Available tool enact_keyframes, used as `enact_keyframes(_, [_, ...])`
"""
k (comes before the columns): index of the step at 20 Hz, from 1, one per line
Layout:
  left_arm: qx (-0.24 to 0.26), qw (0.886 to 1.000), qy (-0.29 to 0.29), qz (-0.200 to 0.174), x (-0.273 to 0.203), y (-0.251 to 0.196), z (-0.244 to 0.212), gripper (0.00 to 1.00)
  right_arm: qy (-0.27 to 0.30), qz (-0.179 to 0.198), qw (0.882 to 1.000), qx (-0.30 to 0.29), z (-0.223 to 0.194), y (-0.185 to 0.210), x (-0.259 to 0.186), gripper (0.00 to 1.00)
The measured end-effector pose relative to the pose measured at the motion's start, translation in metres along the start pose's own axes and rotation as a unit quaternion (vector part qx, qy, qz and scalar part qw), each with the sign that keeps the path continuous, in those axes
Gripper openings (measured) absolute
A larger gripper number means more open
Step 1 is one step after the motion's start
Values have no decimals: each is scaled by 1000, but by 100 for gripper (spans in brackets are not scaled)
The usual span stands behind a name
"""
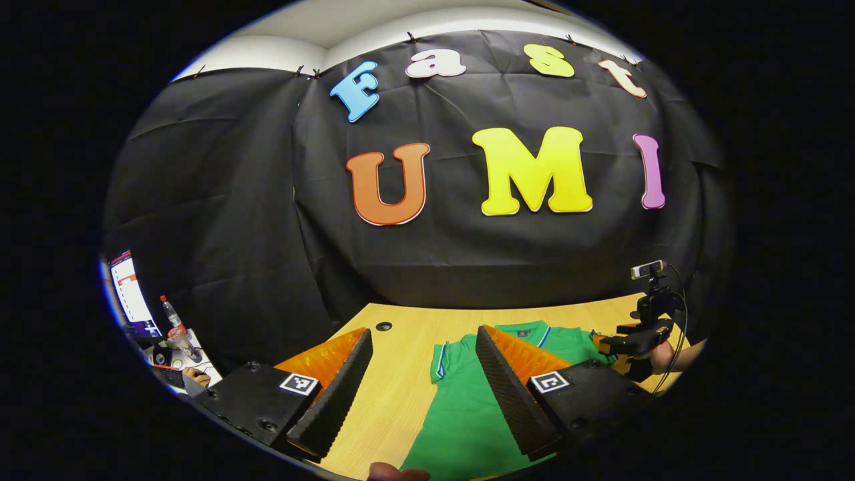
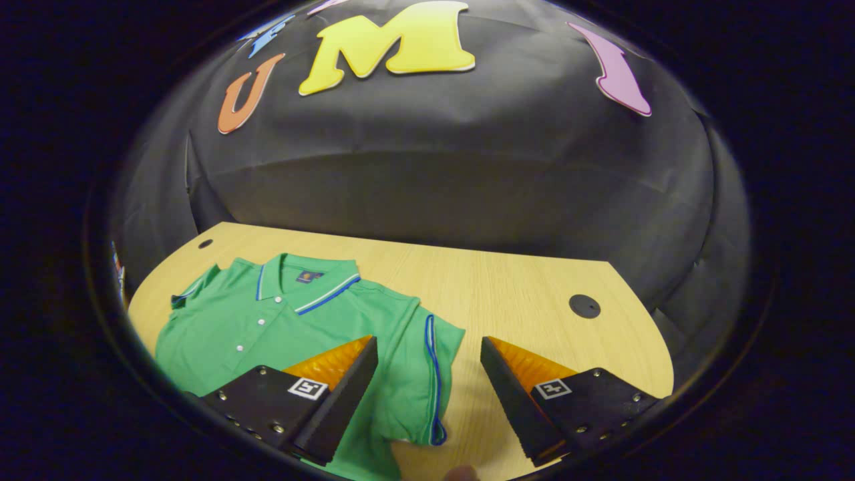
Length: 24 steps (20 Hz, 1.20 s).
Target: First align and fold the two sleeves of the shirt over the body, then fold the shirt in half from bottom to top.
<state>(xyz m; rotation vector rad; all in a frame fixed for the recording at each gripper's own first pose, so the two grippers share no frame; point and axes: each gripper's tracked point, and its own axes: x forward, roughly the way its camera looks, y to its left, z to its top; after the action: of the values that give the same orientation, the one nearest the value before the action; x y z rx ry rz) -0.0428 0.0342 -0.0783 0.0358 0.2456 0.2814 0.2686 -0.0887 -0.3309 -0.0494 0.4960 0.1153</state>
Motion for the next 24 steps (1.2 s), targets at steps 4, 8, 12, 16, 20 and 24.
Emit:
enact_keyframes(4, [-1,1000,12,7,-6,0,-6,99,31,0,999,23,-15,-7,23,90])
enact_keyframes(8, [1,1000,11,9,-6,-3,-4,99,62,3,998,25,-32,-8,29,60])
enact_keyframes(12, [-4,1000,16,2,-5,-10,-7,99,70,3,997,23,-35,-8,29,8])
enact_keyframes(16, [-8,1000,15,1,-4,-9,-5,100,80,14,994,73,-23,-9,16,1])
enact_keyframes(20, [-21,1000,20,1,-4,-6,-11,100,60,7,994,91,-3,-13,4,1])
enact_keyframes(24, [-29,999,18,4,-2,0,-12,100,44,18,994,102,23,1,-12,1])
